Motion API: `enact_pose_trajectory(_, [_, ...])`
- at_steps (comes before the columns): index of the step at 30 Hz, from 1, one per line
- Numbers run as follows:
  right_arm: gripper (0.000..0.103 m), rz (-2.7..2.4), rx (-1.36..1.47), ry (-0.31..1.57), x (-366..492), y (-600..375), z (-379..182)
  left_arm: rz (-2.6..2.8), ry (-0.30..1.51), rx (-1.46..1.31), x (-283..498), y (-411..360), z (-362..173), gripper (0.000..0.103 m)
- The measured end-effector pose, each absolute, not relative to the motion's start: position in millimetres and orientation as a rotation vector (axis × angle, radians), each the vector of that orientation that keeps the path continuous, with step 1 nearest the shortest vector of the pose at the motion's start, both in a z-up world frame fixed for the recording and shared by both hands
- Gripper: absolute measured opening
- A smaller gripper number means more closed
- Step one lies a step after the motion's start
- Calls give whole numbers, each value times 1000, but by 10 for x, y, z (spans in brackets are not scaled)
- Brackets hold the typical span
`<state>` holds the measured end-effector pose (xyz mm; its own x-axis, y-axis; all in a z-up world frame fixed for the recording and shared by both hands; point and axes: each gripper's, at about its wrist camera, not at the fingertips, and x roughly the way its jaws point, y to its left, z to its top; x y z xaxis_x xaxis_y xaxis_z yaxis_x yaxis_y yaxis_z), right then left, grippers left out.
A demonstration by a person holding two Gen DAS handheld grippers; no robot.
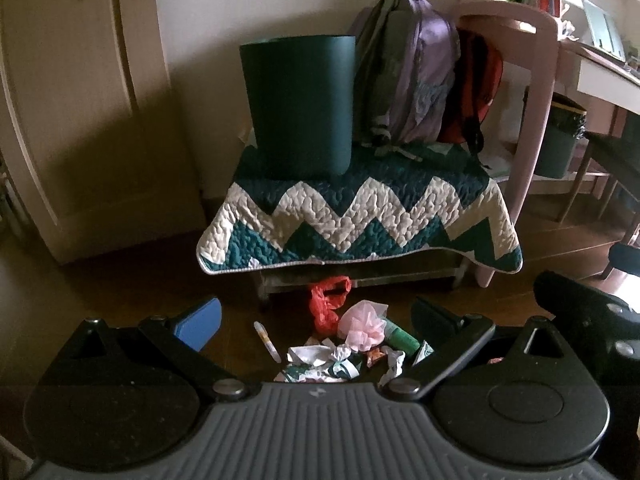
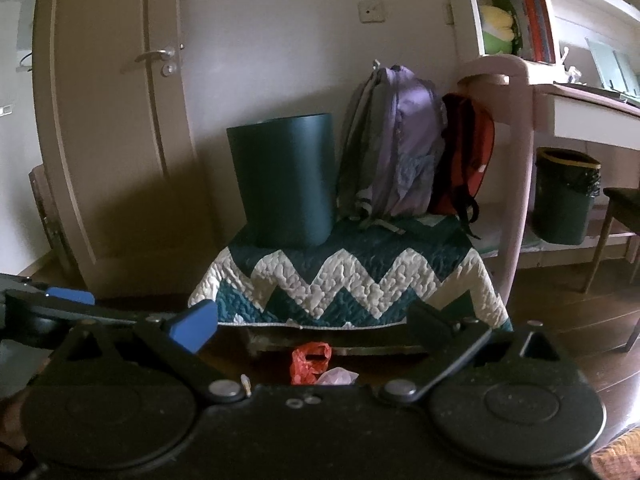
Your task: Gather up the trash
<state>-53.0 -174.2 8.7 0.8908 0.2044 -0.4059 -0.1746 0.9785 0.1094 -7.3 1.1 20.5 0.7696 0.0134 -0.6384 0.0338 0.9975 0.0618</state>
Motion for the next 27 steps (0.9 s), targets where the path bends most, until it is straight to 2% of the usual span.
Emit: enact_pose_trajectory(27, [101, 132, 64, 423, -444, -1795, 101, -42, 647, 57, -137, -10, 239, 102])
